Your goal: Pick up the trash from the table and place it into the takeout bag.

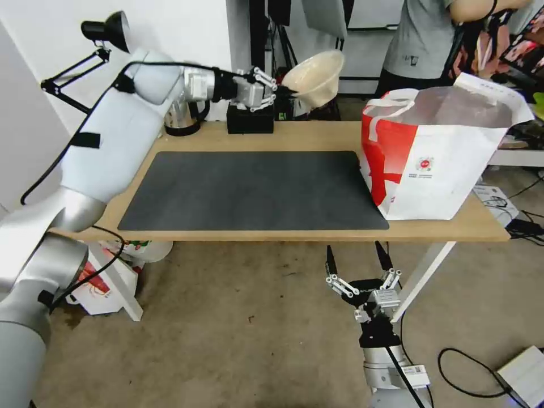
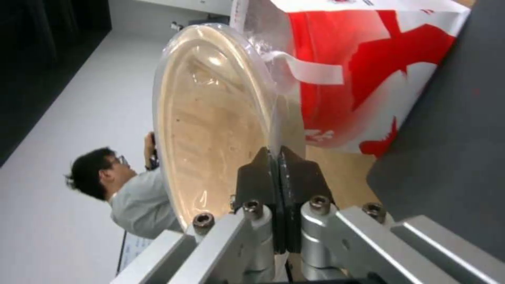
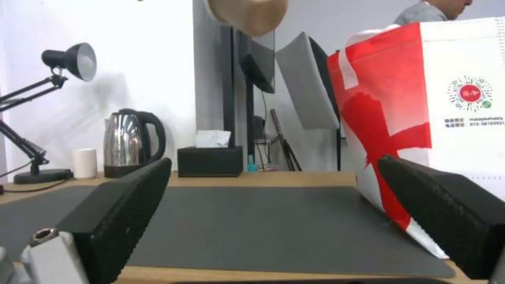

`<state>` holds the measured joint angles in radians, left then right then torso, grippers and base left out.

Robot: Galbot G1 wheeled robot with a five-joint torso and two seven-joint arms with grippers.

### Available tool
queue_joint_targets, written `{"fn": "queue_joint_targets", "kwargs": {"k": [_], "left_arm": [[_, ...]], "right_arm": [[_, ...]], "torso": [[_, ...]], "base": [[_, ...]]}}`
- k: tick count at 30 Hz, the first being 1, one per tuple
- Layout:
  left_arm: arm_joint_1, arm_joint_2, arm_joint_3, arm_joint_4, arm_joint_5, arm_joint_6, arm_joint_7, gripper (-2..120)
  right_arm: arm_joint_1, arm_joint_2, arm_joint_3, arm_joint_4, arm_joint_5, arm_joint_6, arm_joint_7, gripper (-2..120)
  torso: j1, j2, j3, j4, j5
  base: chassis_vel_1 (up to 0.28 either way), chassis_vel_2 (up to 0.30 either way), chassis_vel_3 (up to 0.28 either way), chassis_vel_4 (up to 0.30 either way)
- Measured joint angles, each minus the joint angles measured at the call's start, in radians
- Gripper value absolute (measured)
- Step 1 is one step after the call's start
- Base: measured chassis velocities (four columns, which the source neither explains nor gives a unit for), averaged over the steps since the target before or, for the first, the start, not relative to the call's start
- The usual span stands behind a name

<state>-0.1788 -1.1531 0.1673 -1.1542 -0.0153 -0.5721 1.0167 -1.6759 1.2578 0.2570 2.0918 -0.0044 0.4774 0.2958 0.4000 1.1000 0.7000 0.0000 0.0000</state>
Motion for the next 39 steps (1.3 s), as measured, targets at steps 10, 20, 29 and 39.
{"fn": "queue_joint_targets", "kwargs": {"k": [10,20,29,39], "left_arm": [[-0.091,-0.102,0.057,0.079,0.004,-0.001,0.001,0],[-0.127,-0.192,0.08,0.13,0.021,-0.002,0.001,0],[-0.148,-0.28,0.09,0.177,0.042,-0.002,-0.001,0],[-0.179,-0.367,0.089,0.232,0.073,-0.011,-0.001,0]], "right_arm": [[0.0,0.0,0.0,0.0,0.0,0.0,0.0,100],[0.0,0.0,0.0,0.0,0.0,0.0,0.0,100],[0.0,0.0,0.0,0.0,0.0,0.0,0.0,100],[0.0,0.0,0.0,0.0,0.0,0.0,0.0,100]], "torso": [[0.0,0.0,0.0,0.0,0.0001],[0.0,0.0,0.0,-0.0001,0.0001],[0.0,0.0,0.0,-0.0001,0.0001],[0.0,0.0,0.0,-0.0001,0.0003]], "base": [[0.0,0.0,0.0,0.0],[0.0,0.0,0.0,0.0],[0.0,0.0,0.0,0.0],[0.0,0.0,0.0,0.0]]}}
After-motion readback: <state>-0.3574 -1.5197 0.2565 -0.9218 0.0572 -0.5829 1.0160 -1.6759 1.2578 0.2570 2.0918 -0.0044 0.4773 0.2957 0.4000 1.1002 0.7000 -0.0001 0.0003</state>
